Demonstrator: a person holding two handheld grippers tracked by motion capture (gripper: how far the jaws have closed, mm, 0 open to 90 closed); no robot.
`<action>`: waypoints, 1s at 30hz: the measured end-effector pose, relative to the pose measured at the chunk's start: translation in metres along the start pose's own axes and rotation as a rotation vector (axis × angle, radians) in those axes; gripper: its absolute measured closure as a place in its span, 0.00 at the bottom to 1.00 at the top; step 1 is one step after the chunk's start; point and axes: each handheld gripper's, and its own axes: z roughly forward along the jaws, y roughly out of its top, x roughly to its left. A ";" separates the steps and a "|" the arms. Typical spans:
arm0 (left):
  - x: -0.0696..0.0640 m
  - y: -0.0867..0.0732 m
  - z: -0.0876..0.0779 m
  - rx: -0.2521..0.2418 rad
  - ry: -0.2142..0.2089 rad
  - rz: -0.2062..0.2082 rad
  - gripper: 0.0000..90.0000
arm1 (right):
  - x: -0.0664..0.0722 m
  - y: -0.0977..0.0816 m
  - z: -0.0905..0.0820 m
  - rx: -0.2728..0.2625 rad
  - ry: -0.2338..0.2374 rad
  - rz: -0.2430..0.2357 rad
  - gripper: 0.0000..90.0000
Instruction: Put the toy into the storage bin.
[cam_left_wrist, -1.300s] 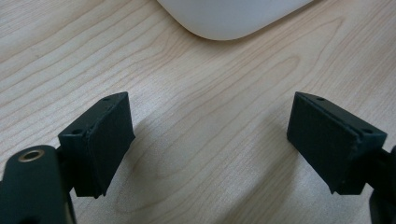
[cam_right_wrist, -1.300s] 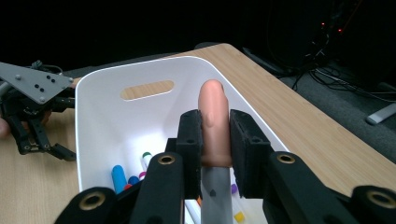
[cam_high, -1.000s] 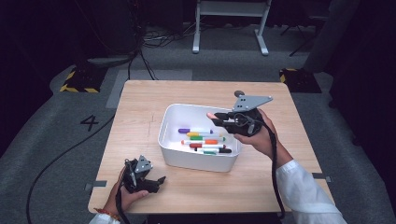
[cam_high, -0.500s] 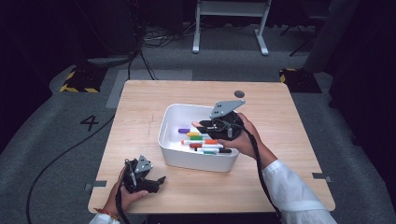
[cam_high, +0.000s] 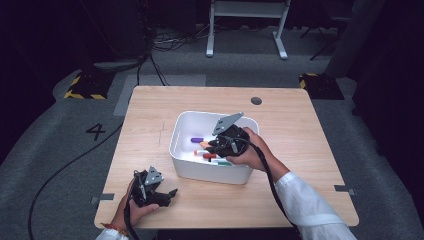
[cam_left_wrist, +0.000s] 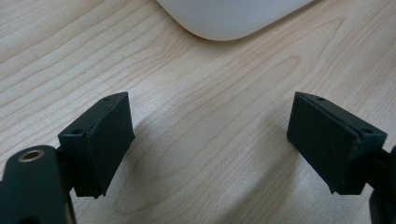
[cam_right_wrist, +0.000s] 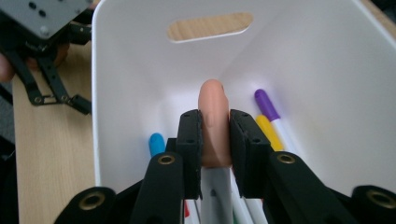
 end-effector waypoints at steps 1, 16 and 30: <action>0.000 0.000 0.000 0.000 0.001 0.000 0.16 | 0.001 0.000 0.001 0.016 0.009 -0.002 0.83; 0.000 0.000 0.000 0.000 0.002 -0.001 0.16 | 0.017 0.003 0.009 0.142 0.103 -0.099 0.83; 0.000 0.000 0.000 0.000 0.001 -0.002 0.16 | 0.015 0.002 0.007 0.139 0.085 -0.084 0.75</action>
